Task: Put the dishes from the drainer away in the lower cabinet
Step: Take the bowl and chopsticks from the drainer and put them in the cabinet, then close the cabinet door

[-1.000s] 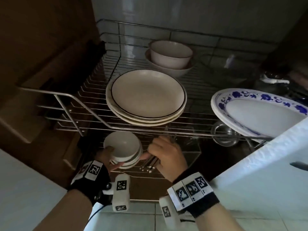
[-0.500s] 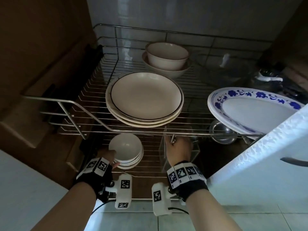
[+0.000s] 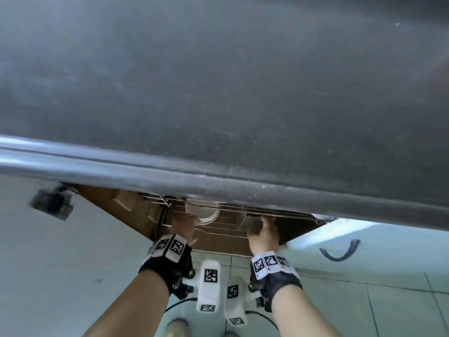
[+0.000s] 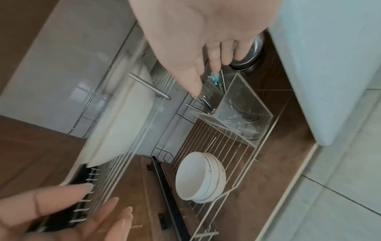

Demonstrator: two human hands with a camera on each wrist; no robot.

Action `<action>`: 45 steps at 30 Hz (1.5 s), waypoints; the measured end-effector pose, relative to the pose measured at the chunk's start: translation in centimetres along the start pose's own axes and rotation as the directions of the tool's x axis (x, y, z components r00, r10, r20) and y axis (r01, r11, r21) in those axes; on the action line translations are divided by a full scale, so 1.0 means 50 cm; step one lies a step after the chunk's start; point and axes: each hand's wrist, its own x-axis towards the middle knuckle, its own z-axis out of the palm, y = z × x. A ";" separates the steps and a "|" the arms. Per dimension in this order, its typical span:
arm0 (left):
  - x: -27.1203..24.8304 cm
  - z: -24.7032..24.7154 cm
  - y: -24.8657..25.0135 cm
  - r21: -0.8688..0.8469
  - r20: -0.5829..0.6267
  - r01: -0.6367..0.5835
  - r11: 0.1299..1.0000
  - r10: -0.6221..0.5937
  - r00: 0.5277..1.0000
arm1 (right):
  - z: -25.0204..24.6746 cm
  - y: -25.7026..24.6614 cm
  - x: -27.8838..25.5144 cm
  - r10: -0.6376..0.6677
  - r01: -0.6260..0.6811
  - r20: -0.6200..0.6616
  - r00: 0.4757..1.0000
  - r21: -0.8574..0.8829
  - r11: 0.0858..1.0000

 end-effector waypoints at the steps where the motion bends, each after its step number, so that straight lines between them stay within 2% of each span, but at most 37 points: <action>1: -0.038 -0.009 0.003 -0.007 -0.008 0.014 1.000 -0.014 1.000 | -0.018 -0.011 -0.028 0.044 -0.043 0.111 0.993 -0.011 0.999; 3: -0.114 -0.027 0.015 -0.057 -0.031 0.070 0.996 -0.071 0.997 | -0.048 -0.022 -0.080 0.087 -0.091 0.297 0.951 0.000 0.996; 6: -0.262 -0.067 0.046 -0.092 -0.080 0.151 0.984 -0.159 0.984 | -0.110 -0.073 -0.179 0.093 -0.119 0.464 0.881 0.027 0.992; 8: -0.361 -0.101 0.077 -0.120 -0.049 0.139 0.983 -0.145 0.988 | -0.157 -0.118 -0.250 0.088 -0.124 0.530 0.844 0.034 0.992; 11: -0.517 -0.165 0.129 -0.152 -0.017 0.054 0.987 -0.057 0.998 | -0.252 -0.214 -0.356 0.071 -0.208 0.616 0.785 0.154 0.966; 12: -0.561 -0.189 0.145 -0.159 -0.027 0.002 0.987 -0.006 1.000 | -0.276 -0.245 -0.379 0.046 -0.236 0.685 0.727 0.187 0.954; 14: -0.646 -0.242 0.162 -0.148 -0.071 -0.123 0.981 0.113 0.991 | -0.320 -0.301 -0.448 0.047 -0.354 0.821 0.570 0.193 0.915; 15: -0.678 -0.269 0.169 -0.142 -0.095 -0.200 0.969 0.188 0.978 | -0.330 -0.327 -0.480 0.044 -0.353 0.829 0.557 0.188 0.917; 16: -0.705 -0.297 0.169 -0.147 -0.129 -0.279 0.949 0.261 0.957 | -0.328 -0.340 -0.512 0.022 -0.306 0.801 0.599 0.203 0.930; 18: -0.742 -0.359 0.153 -0.148 -0.208 -0.382 0.912 0.349 0.914 | -0.305 -0.354 -0.572 -0.037 -0.168 0.672 0.739 0.238 0.957; 19: -0.753 -0.390 0.135 -0.122 -0.254 -0.413 0.903 0.374 0.892 | -0.294 -0.357 -0.605 -0.048 -0.153 0.639 0.767 0.256 0.955; 20: -0.760 -0.420 0.113 -0.089 -0.299 -0.436 0.896 0.393 0.869 | -0.281 -0.355 -0.636 -0.061 -0.149 0.633 0.771 0.274 0.950; 22: -0.774 -0.477 0.058 0.019 -0.364 -0.408 0.913 0.386 0.848 | -0.250 -0.344 -0.696 -0.045 -0.181 0.649 0.759 0.277 0.944; 23: -0.779 -0.503 0.032 0.081 -0.369 -0.363 0.928 0.366 0.854 | -0.236 -0.341 -0.724 -0.029 -0.202 0.660 0.751 0.271 0.941; 27: -0.795 -0.575 -0.061 0.257 -0.257 -0.101 0.961 0.169 0.952 | -0.188 -0.326 -0.823 0.000 -0.291 0.713 0.701 0.286 0.913; 29: -0.804 -0.588 -0.080 0.350 -0.242 -0.006 0.937 0.096 0.965 | -0.182 -0.315 -0.849 0.008 -0.323 0.725 0.689 0.297 0.899; 31: -0.818 -0.584 -0.075 0.349 -0.224 0.026 0.937 0.057 0.973 | -0.185 -0.307 -0.860 0.021 -0.355 0.715 0.698 0.321 0.878; 33: -0.823 -0.567 -0.070 0.359 -0.189 0.047 0.932 0.023 0.982 | -0.194 -0.297 -0.862 0.033 -0.377 0.694 0.719 0.350 0.857; 37: -0.803 -0.492 -0.077 0.542 -0.094 0.040 0.840 0.013 0.996 | -0.237 -0.270 -0.849 0.046 -0.393 0.674 0.737 0.373 0.841; 39: -0.805 -0.434 -0.069 0.515 -0.027 0.063 0.855 -0.057 0.998 | -0.274 -0.256 -0.831 0.031 -0.367 0.674 0.738 0.363 0.856; 41: -0.803 -0.374 -0.055 0.500 0.008 0.088 0.862 -0.106 0.994 | -0.317 -0.240 -0.809 0.032 -0.360 0.716 0.697 0.311 0.880; 45: -0.772 -0.271 -0.022 0.557 0.061 0.051 0.829 -0.102 0.993 | -0.399 -0.196 -0.752 0.063 -0.360 0.819 0.571 0.181 0.915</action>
